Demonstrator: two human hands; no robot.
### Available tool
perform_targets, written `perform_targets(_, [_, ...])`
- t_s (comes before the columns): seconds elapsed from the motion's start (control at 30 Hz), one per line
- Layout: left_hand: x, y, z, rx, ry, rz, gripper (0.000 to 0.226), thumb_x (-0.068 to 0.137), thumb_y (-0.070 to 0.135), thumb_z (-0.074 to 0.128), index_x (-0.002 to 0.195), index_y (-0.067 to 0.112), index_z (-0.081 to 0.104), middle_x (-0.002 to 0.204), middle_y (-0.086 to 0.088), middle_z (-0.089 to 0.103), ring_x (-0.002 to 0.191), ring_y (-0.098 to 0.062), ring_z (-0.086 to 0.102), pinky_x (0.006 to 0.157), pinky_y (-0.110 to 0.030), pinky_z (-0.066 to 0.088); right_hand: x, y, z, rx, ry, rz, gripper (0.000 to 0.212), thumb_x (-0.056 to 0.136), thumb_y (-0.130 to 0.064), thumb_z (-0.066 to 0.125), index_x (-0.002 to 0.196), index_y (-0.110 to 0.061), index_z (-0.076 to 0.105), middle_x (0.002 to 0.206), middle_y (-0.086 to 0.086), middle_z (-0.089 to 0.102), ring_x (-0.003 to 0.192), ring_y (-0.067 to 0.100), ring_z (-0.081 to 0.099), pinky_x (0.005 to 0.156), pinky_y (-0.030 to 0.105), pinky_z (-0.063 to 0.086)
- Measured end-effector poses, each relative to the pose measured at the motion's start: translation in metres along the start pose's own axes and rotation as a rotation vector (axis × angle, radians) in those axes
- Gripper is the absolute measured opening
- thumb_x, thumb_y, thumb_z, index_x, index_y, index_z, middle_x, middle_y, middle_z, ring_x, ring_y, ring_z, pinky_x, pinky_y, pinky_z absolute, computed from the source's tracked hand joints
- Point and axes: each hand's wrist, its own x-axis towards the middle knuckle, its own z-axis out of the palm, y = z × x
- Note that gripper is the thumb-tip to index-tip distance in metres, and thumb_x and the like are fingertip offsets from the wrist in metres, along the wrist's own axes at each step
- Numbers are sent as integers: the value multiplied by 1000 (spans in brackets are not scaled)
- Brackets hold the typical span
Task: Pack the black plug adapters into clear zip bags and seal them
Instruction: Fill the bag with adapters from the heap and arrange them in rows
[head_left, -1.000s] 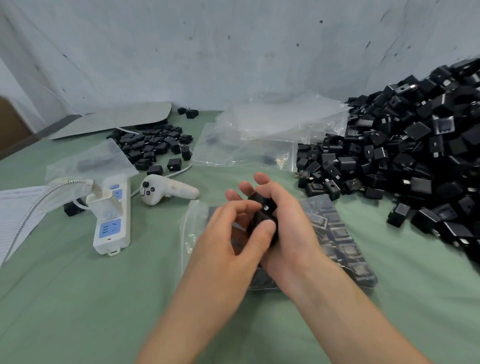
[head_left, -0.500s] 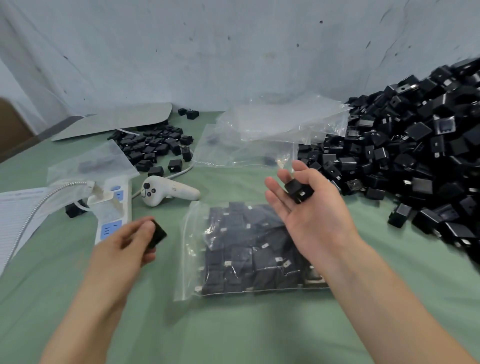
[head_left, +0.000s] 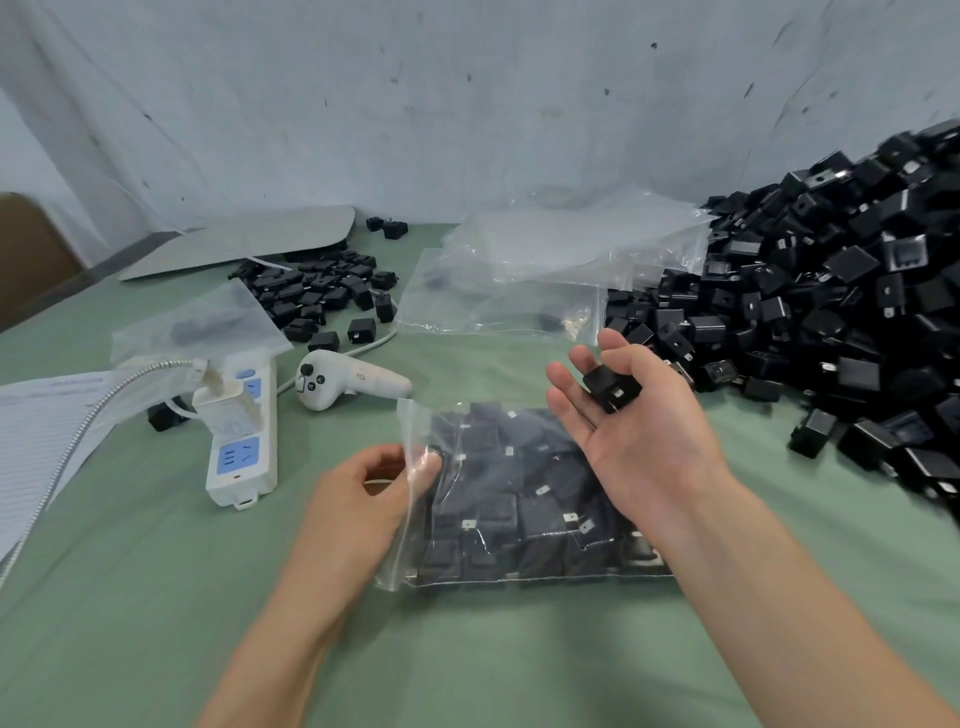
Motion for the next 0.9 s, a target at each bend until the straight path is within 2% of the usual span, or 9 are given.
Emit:
perform_targets(0.07, [-1, 0, 0, -24, 29, 15, 12, 95, 31, 64, 92, 26, 74, 80, 13, 76, 70, -2, 70, 62, -14, 51, 0, 0, 1, 3, 2, -1, 17, 93, -8, 56, 104, -18, 66, 85, 3, 71, 90, 27, 76, 65, 31, 60])
perform_targets(0.13, [-2, 1, -5, -100, 46, -46, 23, 104, 26, 49, 97, 26, 71, 83, 11, 77, 77, -10, 73, 70, -24, 54, 0, -1, 0, 6, 4, -2, 17, 93, -8, 56, 104, -18, 65, 85, 3, 71, 89, 26, 76, 65, 30, 59])
perform_targets(0.2, [-5, 3, -9, -169, 8, -119, 28, 104, 33, 45, 99, 25, 71, 87, 7, 78, 80, -15, 73, 74, -30, 55, -1, -1, 0, 7, 4, 0, 17, 93, -8, 56, 104, -18, 65, 86, 3, 71, 89, 26, 76, 64, 31, 59])
perform_targets(0.27, [-8, 5, -8, -147, -44, -117, 30, 99, 44, 52, 96, 22, 72, 86, 6, 77, 75, -15, 74, 71, -26, 56, -1, -2, 0, 6, 6, -1, 17, 93, -9, 56, 105, -18, 65, 85, 3, 71, 89, 26, 76, 64, 31, 59])
perform_targets(0.37, [-11, 7, -1, -89, -39, -58, 16, 95, 30, 63, 94, 16, 71, 78, -1, 75, 64, -9, 70, 59, -15, 53, -1, -3, 0, 2, 9, -5, 17, 94, -9, 56, 105, -18, 65, 85, 2, 71, 88, 26, 76, 64, 31, 59])
perform_targets(0.47, [-9, 9, 1, -124, -36, -53, 15, 100, 18, 55, 94, 7, 64, 84, -2, 76, 61, -9, 67, 57, -18, 55, -1, -2, 0, -3, 8, -5, 17, 94, -9, 57, 105, -18, 65, 85, 2, 71, 88, 25, 76, 64, 30, 59])
perform_targets(0.6, [-8, 12, -2, -166, -71, -72, 15, 102, 16, 53, 96, 2, 57, 89, -5, 76, 53, -11, 64, 50, -20, 53, -2, -3, -1, 0, 13, -2, 18, 93, -8, 56, 105, -18, 65, 84, 2, 71, 85, 25, 75, 63, 30, 59])
perform_targets(0.9, [-9, 18, 2, -243, -140, -85, 15, 102, 17, 52, 99, 3, 56, 88, -11, 77, 66, -18, 72, 61, -23, 60, -2, -5, -1, 1, 5, 0, 18, 94, -9, 54, 106, -18, 63, 80, 0, 70, 80, 22, 74, 62, 29, 58])
